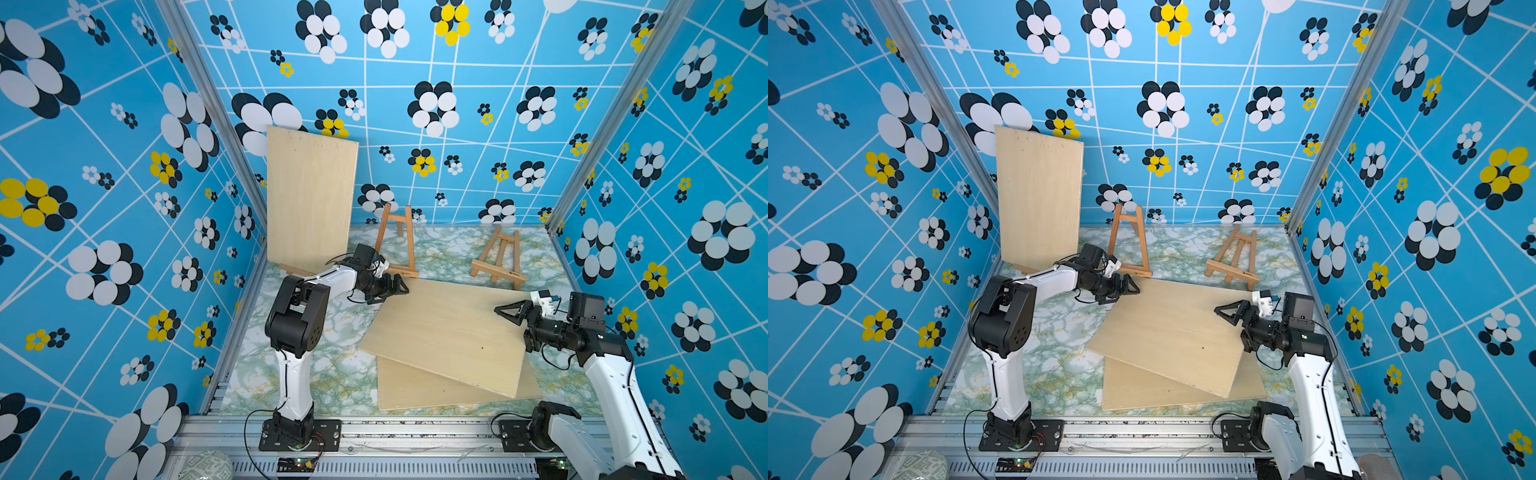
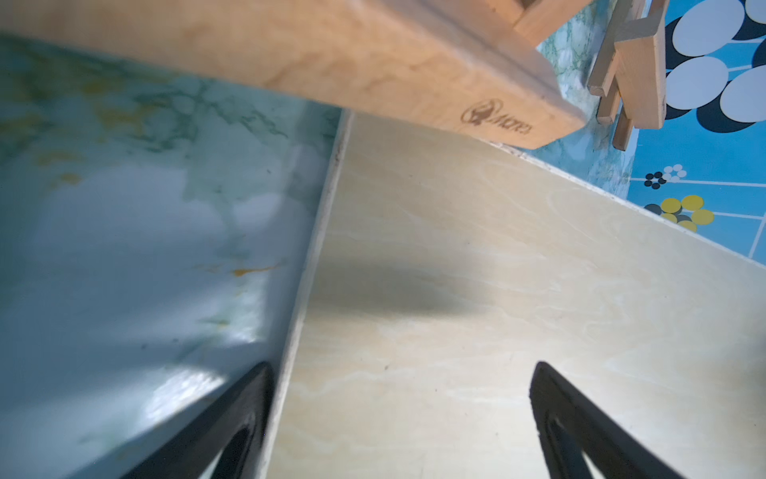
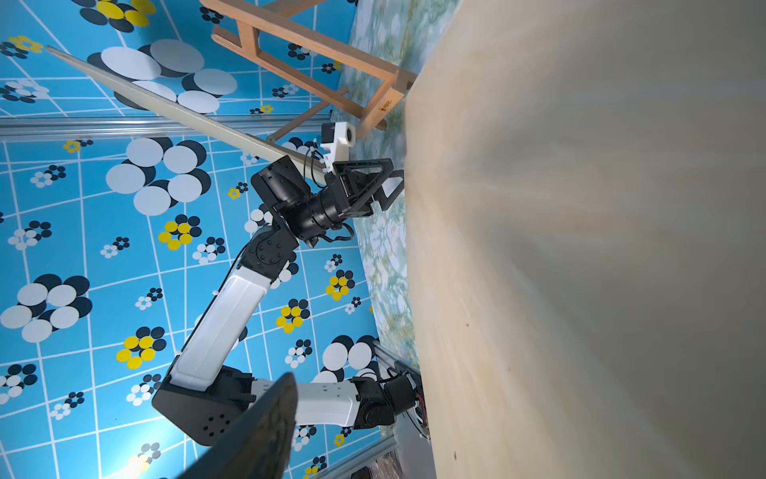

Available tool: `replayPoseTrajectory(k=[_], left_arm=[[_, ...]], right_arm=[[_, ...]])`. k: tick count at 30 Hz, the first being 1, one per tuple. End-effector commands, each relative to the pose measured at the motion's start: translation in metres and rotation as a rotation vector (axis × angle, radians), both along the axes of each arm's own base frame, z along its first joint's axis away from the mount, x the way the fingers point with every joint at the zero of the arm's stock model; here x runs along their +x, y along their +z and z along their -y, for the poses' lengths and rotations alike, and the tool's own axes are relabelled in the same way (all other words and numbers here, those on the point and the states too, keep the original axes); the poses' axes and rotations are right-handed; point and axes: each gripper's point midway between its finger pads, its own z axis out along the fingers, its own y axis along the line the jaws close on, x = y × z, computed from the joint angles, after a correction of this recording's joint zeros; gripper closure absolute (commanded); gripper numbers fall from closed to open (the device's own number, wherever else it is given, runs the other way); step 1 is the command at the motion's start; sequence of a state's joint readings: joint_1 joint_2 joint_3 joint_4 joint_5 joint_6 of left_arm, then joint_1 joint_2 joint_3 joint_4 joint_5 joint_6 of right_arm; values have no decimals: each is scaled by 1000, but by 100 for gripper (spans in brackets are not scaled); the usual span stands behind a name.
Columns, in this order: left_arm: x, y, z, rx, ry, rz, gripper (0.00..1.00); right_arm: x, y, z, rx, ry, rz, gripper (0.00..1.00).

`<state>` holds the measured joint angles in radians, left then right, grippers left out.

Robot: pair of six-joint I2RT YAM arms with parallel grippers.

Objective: Assemble the easel
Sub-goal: Pick up the drawing board.

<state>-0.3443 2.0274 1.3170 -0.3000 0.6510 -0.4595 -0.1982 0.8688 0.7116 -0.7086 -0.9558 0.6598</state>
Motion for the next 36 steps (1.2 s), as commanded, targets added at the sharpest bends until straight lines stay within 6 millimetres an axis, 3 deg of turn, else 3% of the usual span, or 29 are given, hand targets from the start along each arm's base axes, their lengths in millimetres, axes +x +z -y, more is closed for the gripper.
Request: replayPoseTrajectory(k=[1, 7, 11, 19, 23, 27, 36], left_arm=[[-57, -54, -2, 90, -43, -214, 1], [-63, -48, -5, 94, -41, -203, 1], [-65, -48, -8, 105, -40, -201, 1], [-62, -44, -12, 111, -36, -195, 1], [-61, -42, -14, 113, -36, -192, 1], [-60, -42, -17, 113, -32, -193, 1], [-61, -37, -19, 112, -28, -185, 1]], right_arm=[[-17, 16, -7, -7, 38, 12, 22], [-28, 6, -10, -1, 37, -6, 37], [-32, 7, -9, -18, 33, -13, 54], [-46, 11, -9, -46, 34, -37, 53], [-54, 15, -13, -37, 40, -36, 42], [-56, 20, -14, -21, 31, -21, 44], [-67, 26, -13, -43, 12, -13, 95]])
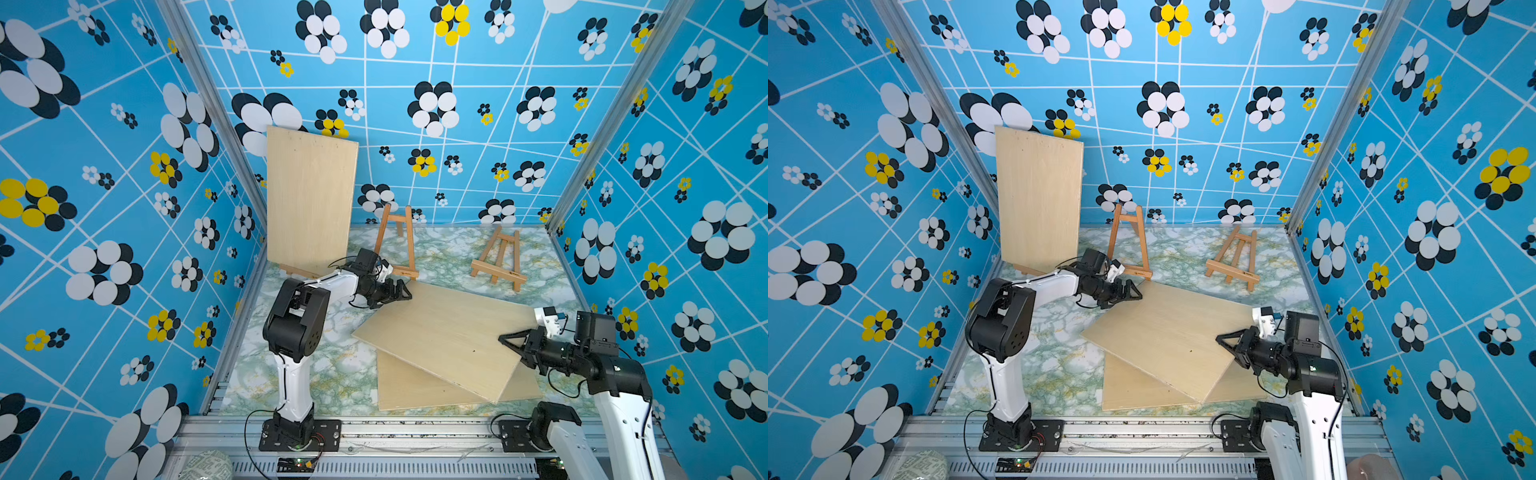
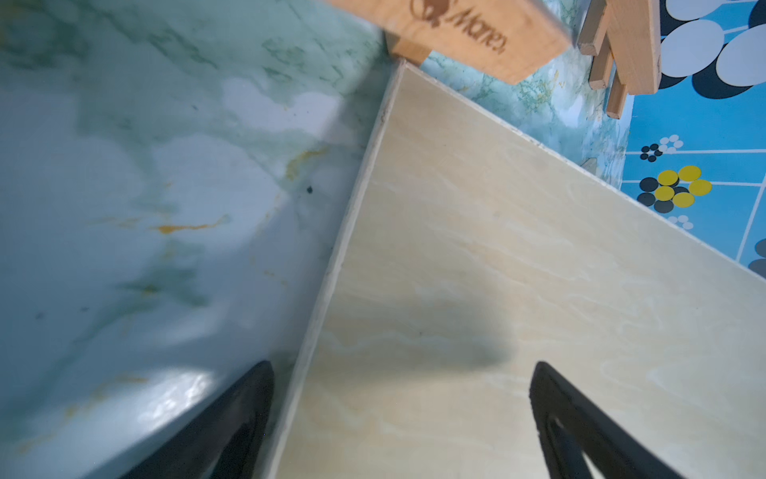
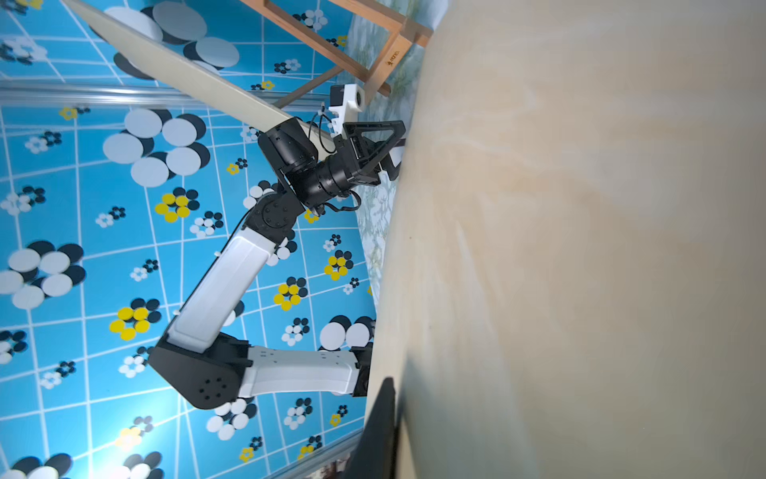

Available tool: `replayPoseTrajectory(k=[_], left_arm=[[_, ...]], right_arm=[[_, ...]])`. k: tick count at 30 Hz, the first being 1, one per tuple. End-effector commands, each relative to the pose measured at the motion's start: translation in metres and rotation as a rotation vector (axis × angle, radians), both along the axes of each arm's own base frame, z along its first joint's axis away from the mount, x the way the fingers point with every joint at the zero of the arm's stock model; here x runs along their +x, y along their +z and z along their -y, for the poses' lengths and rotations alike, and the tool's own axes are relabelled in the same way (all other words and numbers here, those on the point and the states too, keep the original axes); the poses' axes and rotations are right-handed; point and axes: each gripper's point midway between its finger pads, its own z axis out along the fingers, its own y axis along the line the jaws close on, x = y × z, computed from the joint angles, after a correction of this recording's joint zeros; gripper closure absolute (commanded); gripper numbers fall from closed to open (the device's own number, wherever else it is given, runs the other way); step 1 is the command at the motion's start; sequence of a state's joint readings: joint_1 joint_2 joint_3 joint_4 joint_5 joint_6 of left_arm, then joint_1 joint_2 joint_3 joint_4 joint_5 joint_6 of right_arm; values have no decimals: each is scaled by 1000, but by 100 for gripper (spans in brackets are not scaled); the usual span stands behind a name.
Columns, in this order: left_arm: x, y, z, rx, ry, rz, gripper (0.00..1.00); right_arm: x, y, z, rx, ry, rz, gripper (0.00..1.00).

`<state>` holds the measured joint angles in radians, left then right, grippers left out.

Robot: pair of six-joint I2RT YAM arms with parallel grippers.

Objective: Assemble the easel
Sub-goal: Pick up the drawing board.

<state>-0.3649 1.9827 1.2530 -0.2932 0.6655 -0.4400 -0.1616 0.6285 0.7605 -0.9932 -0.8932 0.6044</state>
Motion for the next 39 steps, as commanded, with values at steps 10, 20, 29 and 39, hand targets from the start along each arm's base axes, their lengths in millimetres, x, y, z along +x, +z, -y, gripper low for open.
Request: replayPoseTrajectory(k=[10, 20, 29, 39], left_arm=[[-47, 2, -26, 81, 20, -122, 1], [-59, 60, -29, 6, 46, -7, 1], [-64, 82, -53, -54, 123, 74, 1], [-68, 71, -62, -76, 139, 65, 1]], right_arm=[[-25, 30, 1, -82, 39, 4, 100], [-9, 68, 9, -218, 89, 215, 100], [17, 99, 7, -259, 114, 456, 100], [31, 101, -5, -281, 217, 595, 100]])
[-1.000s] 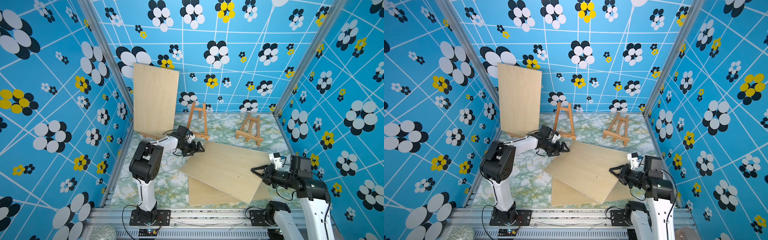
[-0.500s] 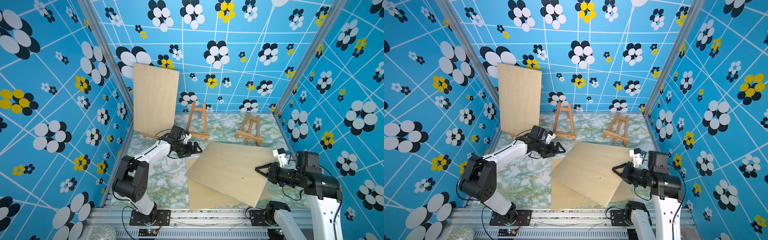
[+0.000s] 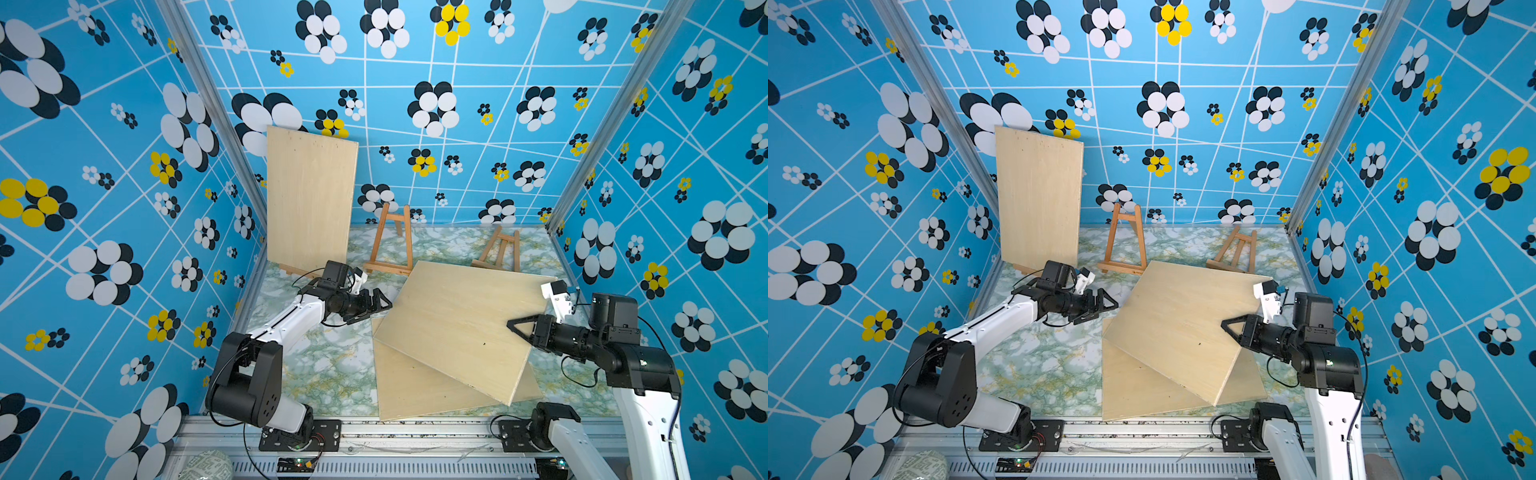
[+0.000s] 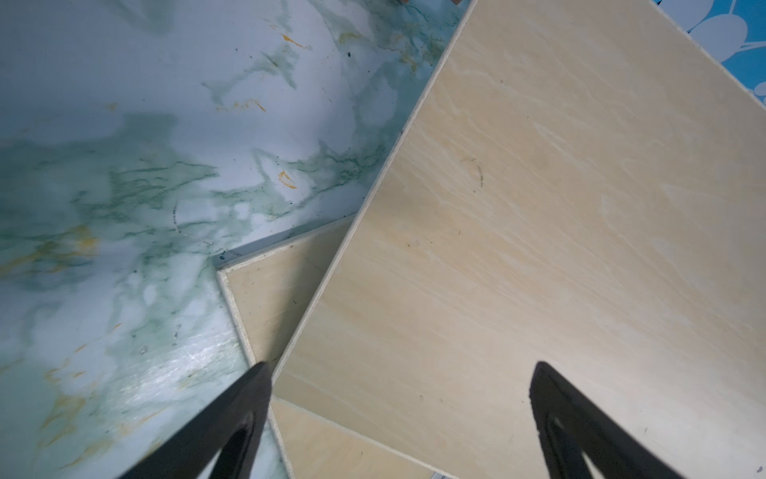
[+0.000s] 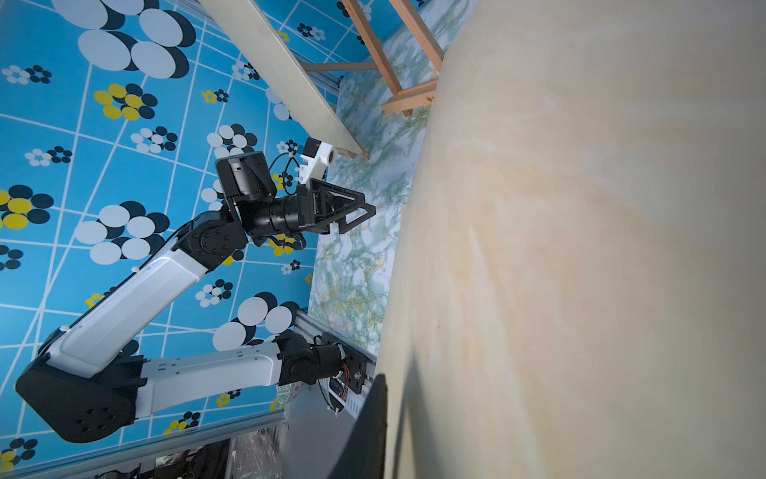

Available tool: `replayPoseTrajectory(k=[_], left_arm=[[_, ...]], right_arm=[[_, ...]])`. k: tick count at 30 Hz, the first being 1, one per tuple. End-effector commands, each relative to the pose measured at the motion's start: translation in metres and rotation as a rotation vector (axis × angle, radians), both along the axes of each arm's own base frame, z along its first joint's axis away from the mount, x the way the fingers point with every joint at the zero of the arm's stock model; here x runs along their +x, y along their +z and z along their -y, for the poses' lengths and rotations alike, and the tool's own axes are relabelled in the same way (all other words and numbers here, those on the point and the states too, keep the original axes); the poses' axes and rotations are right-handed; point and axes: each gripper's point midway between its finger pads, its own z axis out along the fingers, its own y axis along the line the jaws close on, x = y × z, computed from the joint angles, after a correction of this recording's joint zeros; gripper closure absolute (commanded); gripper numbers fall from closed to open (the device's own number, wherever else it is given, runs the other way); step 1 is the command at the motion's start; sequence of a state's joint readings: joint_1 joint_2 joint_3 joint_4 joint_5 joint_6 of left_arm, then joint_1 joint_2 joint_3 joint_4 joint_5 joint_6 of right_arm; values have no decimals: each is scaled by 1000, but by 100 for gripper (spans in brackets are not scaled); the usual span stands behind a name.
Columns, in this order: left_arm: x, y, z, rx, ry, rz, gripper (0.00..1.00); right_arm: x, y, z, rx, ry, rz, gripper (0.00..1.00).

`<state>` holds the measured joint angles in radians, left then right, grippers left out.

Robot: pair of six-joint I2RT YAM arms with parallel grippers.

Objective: Assemble the easel
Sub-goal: Pick up the drawing board.

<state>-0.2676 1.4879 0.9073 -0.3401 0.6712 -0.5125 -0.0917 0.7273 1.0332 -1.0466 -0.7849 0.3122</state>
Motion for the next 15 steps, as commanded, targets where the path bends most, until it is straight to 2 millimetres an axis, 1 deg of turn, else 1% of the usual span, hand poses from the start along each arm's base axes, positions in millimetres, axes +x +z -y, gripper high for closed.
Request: replayPoseTrajectory(k=[1, 3, 7, 10, 13, 15], left_arm=[[0, 5, -1, -25, -3, 24, 1], [0, 3, -4, -23, 7, 18, 1], [4, 9, -5, -36, 8, 44, 1], [6, 14, -6, -40, 14, 73, 1], [9, 19, -7, -34, 18, 114, 1], [10, 23, -8, -32, 18, 155, 1]], right_arm=[[18, 37, -7, -48, 88, 282, 100], [13, 36, -6, -86, 120, 270, 100], [6, 38, -8, -119, 171, 282, 100], [3, 44, -10, -144, 199, 381, 100], [0, 49, -13, -176, 229, 520, 100], [-1, 44, -16, -198, 269, 617, 100]])
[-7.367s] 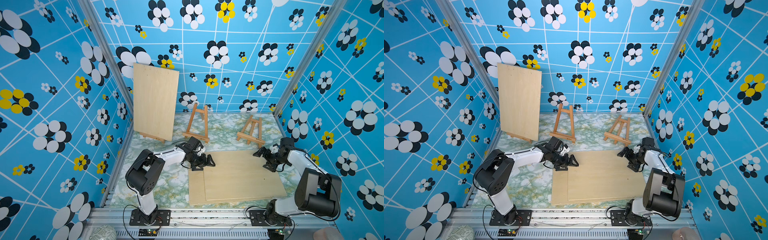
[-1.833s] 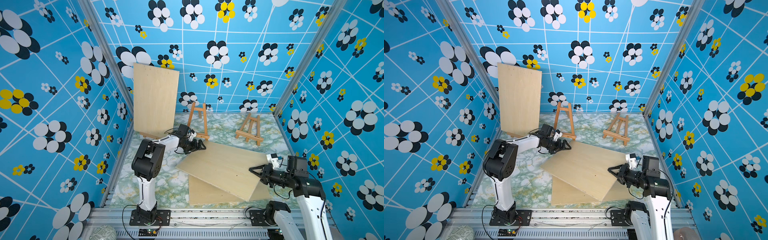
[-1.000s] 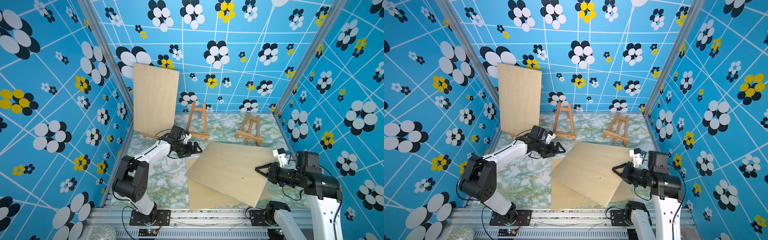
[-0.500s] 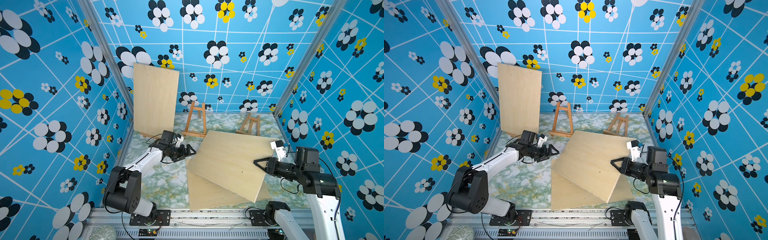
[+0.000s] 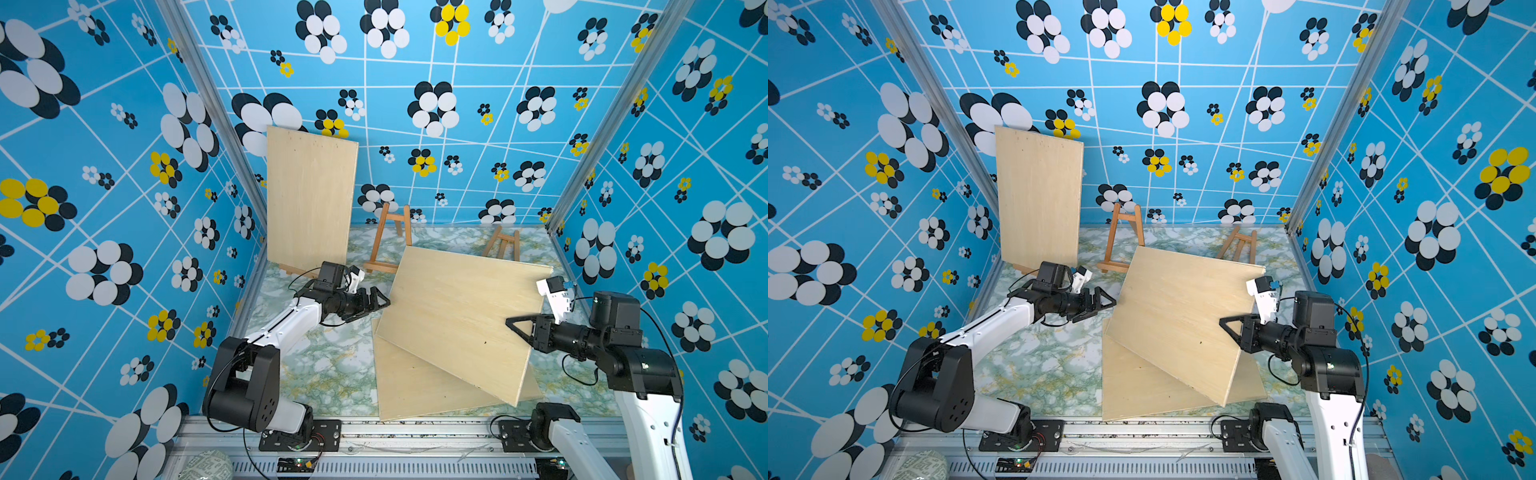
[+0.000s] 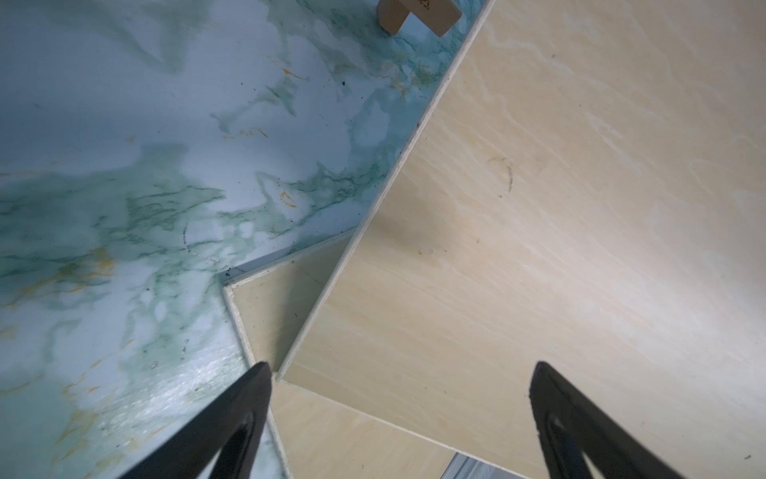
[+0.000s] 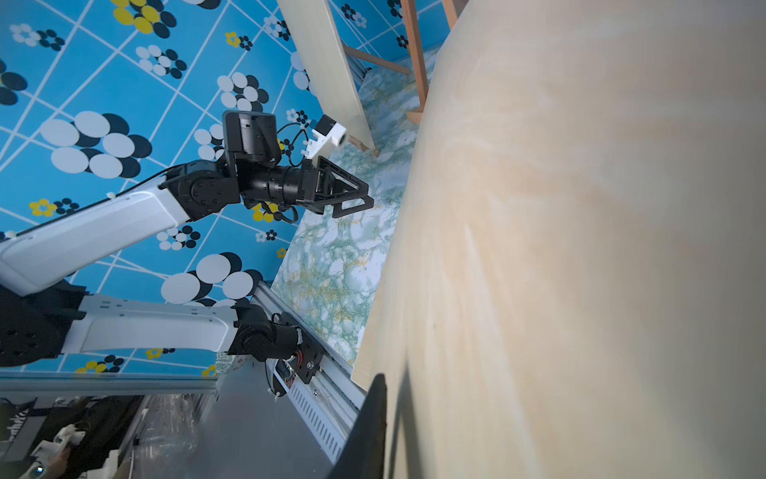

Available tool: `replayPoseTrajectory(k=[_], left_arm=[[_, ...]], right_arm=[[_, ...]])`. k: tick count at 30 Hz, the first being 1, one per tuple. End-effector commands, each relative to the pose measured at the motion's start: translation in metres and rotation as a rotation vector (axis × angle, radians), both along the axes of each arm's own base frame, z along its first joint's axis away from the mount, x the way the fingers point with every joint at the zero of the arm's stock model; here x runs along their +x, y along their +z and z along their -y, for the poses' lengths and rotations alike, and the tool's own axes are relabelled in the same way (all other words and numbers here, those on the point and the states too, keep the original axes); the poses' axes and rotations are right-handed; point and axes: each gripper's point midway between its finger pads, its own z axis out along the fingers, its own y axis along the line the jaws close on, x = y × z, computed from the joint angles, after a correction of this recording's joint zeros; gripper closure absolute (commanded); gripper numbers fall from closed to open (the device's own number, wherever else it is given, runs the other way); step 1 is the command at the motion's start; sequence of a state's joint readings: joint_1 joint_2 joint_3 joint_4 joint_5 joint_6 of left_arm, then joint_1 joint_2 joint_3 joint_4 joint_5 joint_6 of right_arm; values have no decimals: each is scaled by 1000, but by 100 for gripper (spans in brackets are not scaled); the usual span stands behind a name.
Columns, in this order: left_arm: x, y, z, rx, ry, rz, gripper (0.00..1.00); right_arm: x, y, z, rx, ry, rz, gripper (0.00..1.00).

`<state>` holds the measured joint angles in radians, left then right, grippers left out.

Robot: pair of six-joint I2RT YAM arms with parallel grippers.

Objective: Assemble the easel
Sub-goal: Pick up the drawing board.

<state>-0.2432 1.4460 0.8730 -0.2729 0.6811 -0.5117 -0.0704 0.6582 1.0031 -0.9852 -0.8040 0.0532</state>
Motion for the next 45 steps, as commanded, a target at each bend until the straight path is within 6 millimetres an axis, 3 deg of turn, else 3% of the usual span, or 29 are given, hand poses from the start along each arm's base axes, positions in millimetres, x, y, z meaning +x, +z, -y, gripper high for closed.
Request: replayPoseTrajectory(k=[1, 8, 15, 20, 27, 31, 35, 37, 40, 43, 45], left_arm=[[5, 14, -3, -1, 3, 107, 1], [0, 42, -5, -38, -11, 379, 1], [-6, 49, -10, -55, 42, 356, 0], [-31, 35, -13, -115, 170, 217, 4], [-82, -5, 21, -215, 315, 102, 4], [-92, -7, 38, -227, 335, 108, 4], [-93, -13, 41, -233, 345, 103, 4], [-89, -7, 39, -214, 336, 131, 4], [-75, 25, 33, -184, 279, 177, 5], [-64, 76, 20, -125, 169, 291, 6], [-61, 120, 7, 23, 67, 379, 7]], right_arm=[[8, 30, -9, -60, 122, 370, 100], [14, 15, -15, -107, 210, 548, 100], [18, 11, -19, -122, 249, 695, 100], [26, 24, -15, -93, 180, 710, 100], [30, 32, -11, -84, 113, 681, 100], [33, 28, -10, -37, 76, 645, 100], [29, 18, -13, -33, 94, 637, 100], [28, 14, -14, -45, 102, 639, 100], [27, 6, -14, -68, 111, 635, 100], [24, 5, -15, -82, 125, 650, 100], [22, 5, -17, -89, 146, 661, 100]])
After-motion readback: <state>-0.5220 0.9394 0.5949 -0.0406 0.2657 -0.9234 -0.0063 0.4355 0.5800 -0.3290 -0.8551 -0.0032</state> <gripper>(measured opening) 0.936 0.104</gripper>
